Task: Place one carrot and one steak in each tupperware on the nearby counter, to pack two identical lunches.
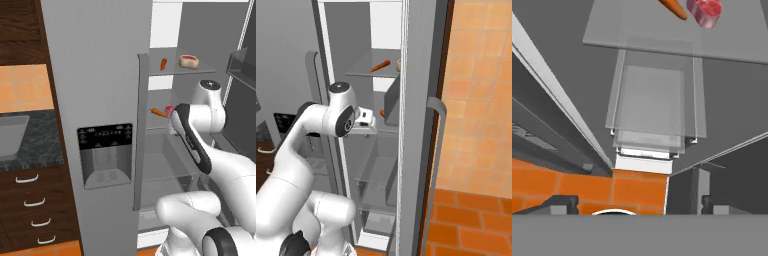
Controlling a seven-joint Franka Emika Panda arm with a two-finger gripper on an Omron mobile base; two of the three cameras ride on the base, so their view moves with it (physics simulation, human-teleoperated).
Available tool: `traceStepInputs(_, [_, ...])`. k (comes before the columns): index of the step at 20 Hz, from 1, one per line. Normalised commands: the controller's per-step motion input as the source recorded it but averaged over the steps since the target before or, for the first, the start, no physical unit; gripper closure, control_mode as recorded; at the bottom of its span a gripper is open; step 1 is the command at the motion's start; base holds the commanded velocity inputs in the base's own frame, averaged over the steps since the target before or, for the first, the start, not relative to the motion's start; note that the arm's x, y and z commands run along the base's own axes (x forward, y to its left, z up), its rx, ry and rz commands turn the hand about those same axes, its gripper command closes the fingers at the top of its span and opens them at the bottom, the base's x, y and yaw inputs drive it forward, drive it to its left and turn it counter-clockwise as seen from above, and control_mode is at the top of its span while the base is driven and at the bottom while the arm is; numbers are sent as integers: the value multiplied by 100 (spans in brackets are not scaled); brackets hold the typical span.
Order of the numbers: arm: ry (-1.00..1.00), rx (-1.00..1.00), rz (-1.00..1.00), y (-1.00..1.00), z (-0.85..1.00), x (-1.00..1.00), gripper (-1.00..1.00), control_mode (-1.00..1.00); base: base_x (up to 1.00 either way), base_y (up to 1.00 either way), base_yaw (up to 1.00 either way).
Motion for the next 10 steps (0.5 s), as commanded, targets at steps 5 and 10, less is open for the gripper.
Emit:
traceStepInputs(5, [-2, -3, -9, -50, -3, 53, -100, -100, 0, 0, 0])
traceStepInputs(10, [2, 2, -1, -46, -4, 66, -100, -100, 0, 0, 0])
